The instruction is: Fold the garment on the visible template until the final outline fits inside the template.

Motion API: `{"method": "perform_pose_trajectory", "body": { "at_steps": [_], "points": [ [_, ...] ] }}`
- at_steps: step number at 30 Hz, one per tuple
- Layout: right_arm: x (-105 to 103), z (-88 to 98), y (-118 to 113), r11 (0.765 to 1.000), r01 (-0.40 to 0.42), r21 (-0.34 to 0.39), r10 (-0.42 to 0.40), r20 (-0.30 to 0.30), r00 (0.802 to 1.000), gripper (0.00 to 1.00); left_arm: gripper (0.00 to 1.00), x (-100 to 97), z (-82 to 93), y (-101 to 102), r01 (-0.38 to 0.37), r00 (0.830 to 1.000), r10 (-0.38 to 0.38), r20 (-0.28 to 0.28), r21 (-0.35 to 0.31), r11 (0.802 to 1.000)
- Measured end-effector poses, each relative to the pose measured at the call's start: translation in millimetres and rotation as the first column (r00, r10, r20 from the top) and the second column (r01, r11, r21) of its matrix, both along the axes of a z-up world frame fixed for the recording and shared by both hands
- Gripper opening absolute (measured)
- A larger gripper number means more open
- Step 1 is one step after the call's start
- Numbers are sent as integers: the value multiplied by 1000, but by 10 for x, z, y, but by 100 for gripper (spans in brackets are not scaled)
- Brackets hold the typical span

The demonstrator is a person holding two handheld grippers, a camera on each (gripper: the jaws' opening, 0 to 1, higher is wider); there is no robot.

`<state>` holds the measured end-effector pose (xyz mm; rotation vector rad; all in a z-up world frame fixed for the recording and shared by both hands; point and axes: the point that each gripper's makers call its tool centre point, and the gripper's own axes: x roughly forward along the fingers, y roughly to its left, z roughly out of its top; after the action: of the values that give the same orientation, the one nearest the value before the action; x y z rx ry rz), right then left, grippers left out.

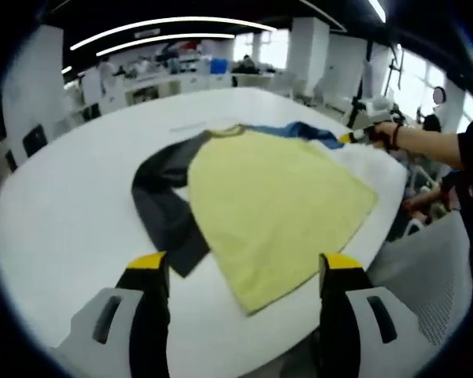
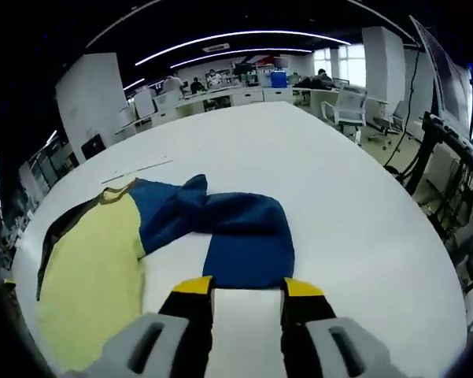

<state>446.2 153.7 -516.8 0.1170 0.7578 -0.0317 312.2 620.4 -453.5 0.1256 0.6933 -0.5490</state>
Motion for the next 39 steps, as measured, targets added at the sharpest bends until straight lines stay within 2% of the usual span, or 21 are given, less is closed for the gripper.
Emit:
{"method": "perform_pose_trajectory", "body": {
  "at_steps": [2, 3, 5, 7, 9, 11, 15, 17, 18, 21, 27, 30, 33, 34, 36, 37, 38, 39],
  "points": [
    [13, -11, 4, 999, -32, -33, 32, -5, 999, 30, 73, 0, -6, 4, -2, 1000, 2, -2, 5, 1000],
    [41, 12, 64, 994, -97, -54, 98, 13, 995, 29, 73, 0, -6, 8, -3, 1000, 3, -3, 7, 1000],
    [21, 3, 110, 982, -163, -91, 164, -2, 987, 29, 73, 10, -3, 27, -14, 1000, 14, 0, 7, 1000],
    [12, -2, 155, 975, -201, -93, 201, -5, 980, 30, 72, 9, 3, 38, -23, 1000, 23, 1, 5, 1000],
    [30, 32, 234, 969, -239, -66, 241, 18, 970, 30, 71, -1, -12, 57, -29, 1000, 29, -6, 10, 1000],
    [42, 32, 240, 957, -277, -83, 279, 11, 960, 29, 71, -3, -26, 63, -33, 999, 33, -9, 12, 999],
    [67, 1, 223, 935, -338, -110, 338, -13, 941, 27, 69, -3, -23, 43, -33, 999, 33, -12, 11, 999],
    [76, -15, 209, 913, -385, -133, 384, -33, 923, 25, 69, 2, -19, 40, -31, 999, 31, -11, 10, 999],
    [59, -50, 170, 898, -412, -154, 406, -71, 911, 24, 68, 5, -17, 40, -32, 999, 32, -11, 9, 999],
    [45, -113, 108, 862, -469, -191, 452, -130, 883, 23, 67, 9, -10, 49, -38, 999, 38, -13, 6, 999],
    [116, -149, 98, 845, -510, -162, 492, -138, 859, 17, 65, 2, -37, 70, -44, 999, 44, -25, 6, 999],
    [141, -155, 125, 851, -513, -115, 499, -131, 857, 16, 63, 9, -40, 78, -50, 998, 50, -26, 12, 999],
    [155, -162, 110, 840, -528, -130, 511, -143, 848, 13, 61, 19, -34, 71, -54, 998, 55, -19, 6, 998],
    [164, -164, 103, 843, -523, -129, 506, -143, 851, 11, 61, 21, -33, 69, -57, 998, 57, -19, 3, 998],
    [214, -163, -9, 862, -477, -171, 457, -145, 877, 0, 61, 21, -36, 62, -56, 998, 56, -18, 1, 998],
    [220, -166, -22, 867, -469, -167, 450, -143, 882, 0, 61, 19, -40, 61, -55, 998, 55, -20, 1, 998],
    [214, -166, 16, 881, -457, -124, 442, -131, 887, 0, 60, 17, -44, 61, -54, 998, 54, -22, 3, 999],
    [214, -162, 2, 874, -465, -139, 448, -136, 883, 0, 60, 15, -44, 62, -53, 998, 53, -22, 4, 999]
  ]
}}
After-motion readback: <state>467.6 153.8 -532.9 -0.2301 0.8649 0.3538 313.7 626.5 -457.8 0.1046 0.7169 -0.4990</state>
